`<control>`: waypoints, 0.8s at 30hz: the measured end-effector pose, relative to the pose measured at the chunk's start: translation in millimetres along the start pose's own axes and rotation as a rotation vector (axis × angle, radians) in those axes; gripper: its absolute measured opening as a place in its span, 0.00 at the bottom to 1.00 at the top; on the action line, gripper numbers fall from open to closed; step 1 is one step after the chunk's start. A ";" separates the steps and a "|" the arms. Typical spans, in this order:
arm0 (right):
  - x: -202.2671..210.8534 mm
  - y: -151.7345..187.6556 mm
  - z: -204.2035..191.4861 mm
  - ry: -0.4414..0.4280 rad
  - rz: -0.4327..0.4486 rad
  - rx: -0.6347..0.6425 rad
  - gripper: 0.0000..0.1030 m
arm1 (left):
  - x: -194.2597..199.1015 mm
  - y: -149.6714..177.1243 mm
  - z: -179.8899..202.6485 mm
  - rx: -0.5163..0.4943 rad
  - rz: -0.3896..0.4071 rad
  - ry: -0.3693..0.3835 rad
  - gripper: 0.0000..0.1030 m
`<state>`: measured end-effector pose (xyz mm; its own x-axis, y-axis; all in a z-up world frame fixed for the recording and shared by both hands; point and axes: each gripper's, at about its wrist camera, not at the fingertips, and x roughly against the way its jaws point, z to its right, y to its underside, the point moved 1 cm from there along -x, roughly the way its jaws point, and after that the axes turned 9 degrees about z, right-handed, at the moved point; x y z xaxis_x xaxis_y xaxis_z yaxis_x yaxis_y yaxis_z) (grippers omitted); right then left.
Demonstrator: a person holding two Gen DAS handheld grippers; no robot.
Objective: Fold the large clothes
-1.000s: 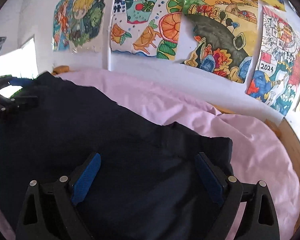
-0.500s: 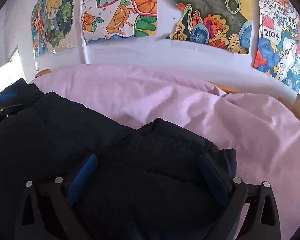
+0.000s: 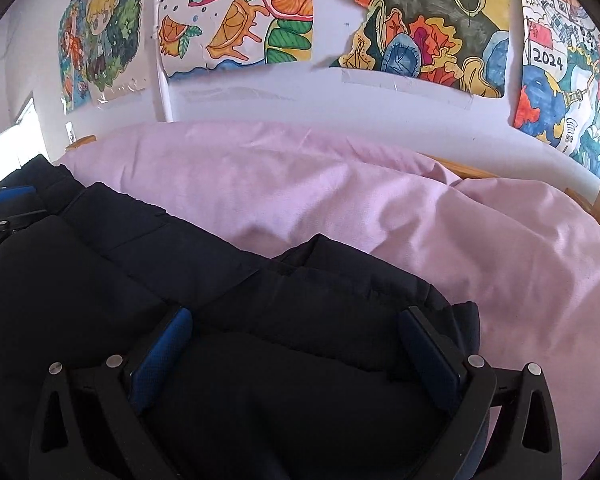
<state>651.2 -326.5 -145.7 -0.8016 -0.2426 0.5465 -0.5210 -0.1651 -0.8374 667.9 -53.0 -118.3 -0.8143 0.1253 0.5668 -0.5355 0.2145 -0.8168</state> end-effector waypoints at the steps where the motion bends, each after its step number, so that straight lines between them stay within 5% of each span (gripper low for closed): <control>1: -0.6 0.2 0.2 0.001 0.000 0.001 1.00 | -0.6 0.1 0.3 -0.002 -0.002 -0.002 0.98; 20: -10.6 6.9 -3.2 0.032 0.010 0.015 1.00 | -13.6 6.2 2.9 -0.034 -0.030 -0.042 0.99; 24: -3.5 1.8 1.4 -0.009 -0.008 -0.003 1.00 | 4.6 1.9 -9.2 0.024 -0.001 0.035 0.99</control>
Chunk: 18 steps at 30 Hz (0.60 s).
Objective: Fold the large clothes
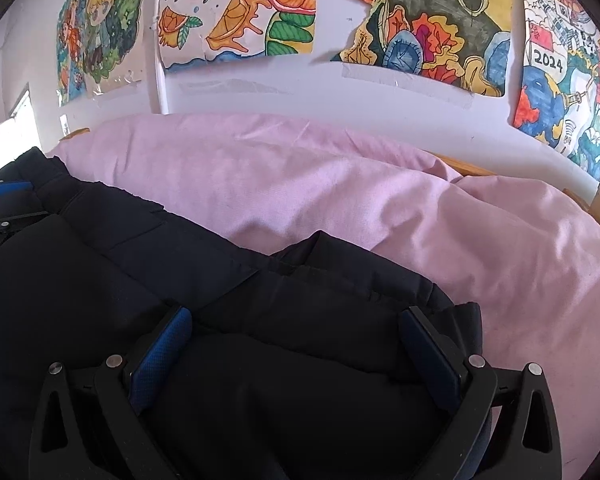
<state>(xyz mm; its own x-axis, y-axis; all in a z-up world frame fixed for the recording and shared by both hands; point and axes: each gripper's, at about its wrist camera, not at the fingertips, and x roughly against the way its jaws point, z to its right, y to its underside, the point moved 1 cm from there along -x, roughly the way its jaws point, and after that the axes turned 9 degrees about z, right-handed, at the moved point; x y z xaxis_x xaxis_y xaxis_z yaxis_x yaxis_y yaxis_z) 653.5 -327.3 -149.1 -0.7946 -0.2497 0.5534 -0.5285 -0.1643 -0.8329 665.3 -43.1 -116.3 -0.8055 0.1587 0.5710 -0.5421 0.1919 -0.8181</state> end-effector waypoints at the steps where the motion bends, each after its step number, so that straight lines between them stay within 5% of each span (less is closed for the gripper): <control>1: 5.9 -2.9 3.8 -0.029 0.003 -0.016 1.00 | 9.2 -2.1 -5.3 0.032 0.019 0.040 0.99; 4: 29.4 -9.0 13.3 -0.121 0.042 -0.071 1.00 | 37.6 -8.3 -25.9 0.124 0.050 0.121 0.99; 9: 74.9 -17.2 32.5 -0.196 0.058 -0.095 1.00 | 79.4 -7.5 -46.4 0.131 0.042 0.132 0.99; 18: 118.2 24.5 83.4 -0.278 -0.050 -0.233 1.00 | 134.5 19.9 -86.4 0.105 -0.016 0.164 0.99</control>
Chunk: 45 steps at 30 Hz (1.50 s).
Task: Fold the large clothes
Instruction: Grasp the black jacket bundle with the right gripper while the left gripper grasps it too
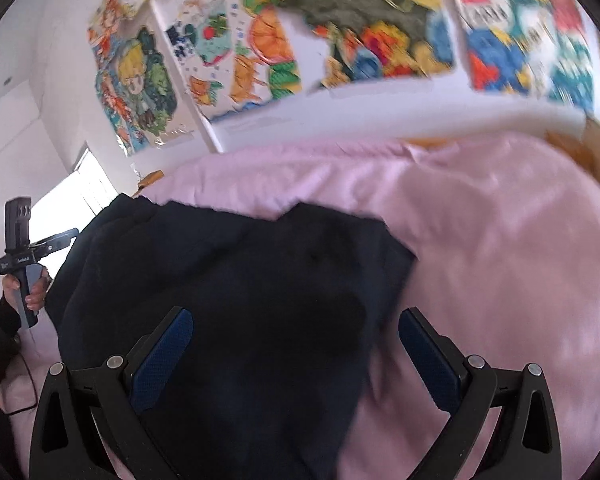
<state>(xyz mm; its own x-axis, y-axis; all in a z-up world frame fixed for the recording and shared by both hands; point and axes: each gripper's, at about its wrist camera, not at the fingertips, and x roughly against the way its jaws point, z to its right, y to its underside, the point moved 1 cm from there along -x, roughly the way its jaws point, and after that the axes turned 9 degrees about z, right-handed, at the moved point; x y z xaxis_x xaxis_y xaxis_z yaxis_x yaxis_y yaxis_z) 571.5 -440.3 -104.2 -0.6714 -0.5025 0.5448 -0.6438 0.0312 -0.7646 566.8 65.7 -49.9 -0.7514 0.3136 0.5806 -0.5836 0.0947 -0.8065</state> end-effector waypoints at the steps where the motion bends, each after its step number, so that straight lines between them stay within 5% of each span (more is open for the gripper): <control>1: -2.9 5.6 5.9 -0.005 -0.027 -0.026 1.00 | 2.3 6.1 -4.8 0.010 -0.023 -0.001 0.99; 8: -29.4 18.4 30.5 -0.083 -0.090 -0.180 1.00 | 4.0 35.1 -38.3 0.120 -0.135 0.006 0.99; 19: -71.7 16.6 48.8 -0.242 -0.138 -0.288 1.00 | 2.8 44.5 -61.2 0.121 -0.205 0.168 0.99; 32: -87.6 28.7 46.7 -0.324 -0.170 -0.292 1.00 | -30.1 25.4 -76.8 0.080 -0.228 0.320 0.99; 38: -86.9 32.5 49.3 -0.338 -0.164 -0.289 1.00 | -73.4 21.4 -87.5 0.141 -0.326 0.439 0.99; 45: -92.7 32.5 48.2 -0.369 -0.181 -0.289 1.00 | -86.9 21.0 -85.2 0.129 -0.366 0.471 0.99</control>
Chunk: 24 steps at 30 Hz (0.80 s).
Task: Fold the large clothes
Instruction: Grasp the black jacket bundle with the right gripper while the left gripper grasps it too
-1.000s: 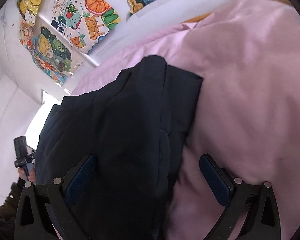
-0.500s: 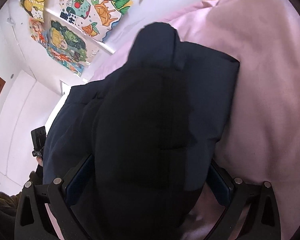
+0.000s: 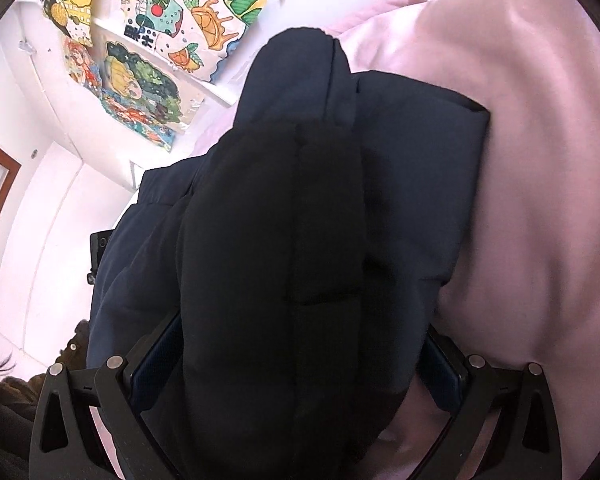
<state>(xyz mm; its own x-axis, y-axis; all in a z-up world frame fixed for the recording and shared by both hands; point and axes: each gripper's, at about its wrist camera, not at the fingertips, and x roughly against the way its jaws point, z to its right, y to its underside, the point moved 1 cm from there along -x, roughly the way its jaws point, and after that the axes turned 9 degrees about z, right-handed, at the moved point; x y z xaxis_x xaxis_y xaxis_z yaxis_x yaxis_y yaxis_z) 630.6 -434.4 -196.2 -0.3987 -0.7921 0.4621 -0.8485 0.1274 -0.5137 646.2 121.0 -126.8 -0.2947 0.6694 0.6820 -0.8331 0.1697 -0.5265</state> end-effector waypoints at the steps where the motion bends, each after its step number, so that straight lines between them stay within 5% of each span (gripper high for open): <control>1: 0.1 0.3 0.3 0.000 -0.002 0.000 1.00 | 0.7 0.4 -1.4 0.006 0.000 -0.002 0.99; 17: -9.0 -0.2 -11.9 0.073 -0.005 0.030 1.00 | 5.1 15.9 4.4 -0.004 0.036 -0.066 0.96; 24: -5.2 2.7 -16.4 0.103 0.027 0.002 0.88 | 14.6 19.5 17.1 -0.008 0.084 -0.137 0.71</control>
<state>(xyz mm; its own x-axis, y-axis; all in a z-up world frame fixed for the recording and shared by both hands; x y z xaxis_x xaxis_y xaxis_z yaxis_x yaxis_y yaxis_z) 624.6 -420.1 -188.1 -0.4552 -0.7228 0.5200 -0.8364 0.1468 -0.5280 617.6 121.7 -118.4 -0.4250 0.5764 0.6979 -0.7992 0.1231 -0.5883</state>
